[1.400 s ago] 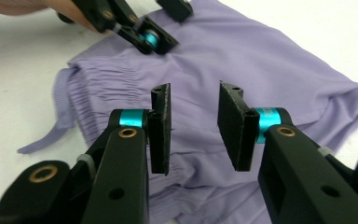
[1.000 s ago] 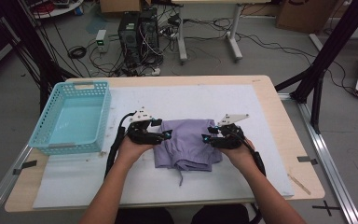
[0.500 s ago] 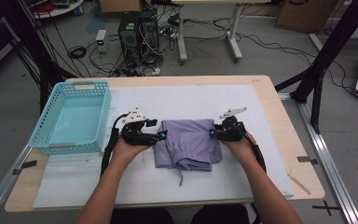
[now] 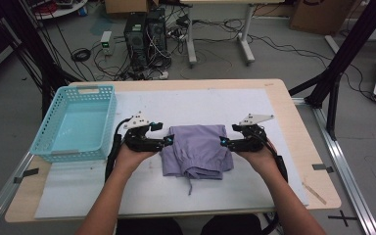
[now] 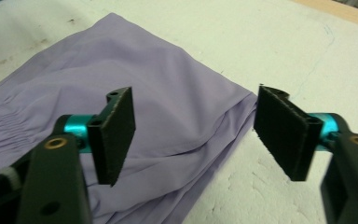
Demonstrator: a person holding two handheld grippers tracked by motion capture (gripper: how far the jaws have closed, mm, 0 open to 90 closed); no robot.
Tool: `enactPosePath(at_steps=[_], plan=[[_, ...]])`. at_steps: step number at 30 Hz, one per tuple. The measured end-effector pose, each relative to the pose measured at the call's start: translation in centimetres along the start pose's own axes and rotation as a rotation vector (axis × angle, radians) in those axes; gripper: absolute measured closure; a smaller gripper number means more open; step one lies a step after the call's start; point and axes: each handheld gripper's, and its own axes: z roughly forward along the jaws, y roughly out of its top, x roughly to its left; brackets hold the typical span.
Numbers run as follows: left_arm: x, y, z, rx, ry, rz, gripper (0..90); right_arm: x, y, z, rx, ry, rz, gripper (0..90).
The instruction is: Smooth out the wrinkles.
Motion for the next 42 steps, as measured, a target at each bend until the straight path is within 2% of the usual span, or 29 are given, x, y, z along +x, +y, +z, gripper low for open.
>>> enactPosePath(at_steps=[5, 15, 21, 24, 25, 30, 42], plan=[[-0.3, 0.3, -0.6, 0.005, -0.001, 0.006, 26.8, 0.4, -0.4, -1.1, -0.023, -0.007, -0.013, 21.1], [-0.9, 1.5, -1.5, -0.013, 0.004, 0.028, 22.9, 0.4, -0.9, -2.9, -0.053, -0.009, -0.019, 20.1], [-0.8, 1.7, -2.3, -0.017, 0.002, 0.031, 21.6, 0.1, -0.6, -3.7, -0.084, -0.003, -0.015, 19.9], [-0.8, 1.9, -2.7, -0.019, 0.007, 0.026, 21.6, -0.1, -0.2, -4.2, -0.116, 0.006, -0.01, 19.9], [-0.7, 2.0, -2.9, -0.013, 0.009, 0.039, 21.6, -0.2, -0.1, -4.4, -0.12, 0.009, -0.005, 19.9], [-0.5, 2.3, -3.7, -0.027, 0.018, 0.041, 21.6, -0.6, 0.3, -5.2, -0.153, 0.002, 0.001, 19.9], [-0.5, 2.3, -4.1, -0.042, 0.026, 0.038, 21.4, -0.9, 0.4, -5.1, -0.146, -0.006, 0.008, 19.9]])
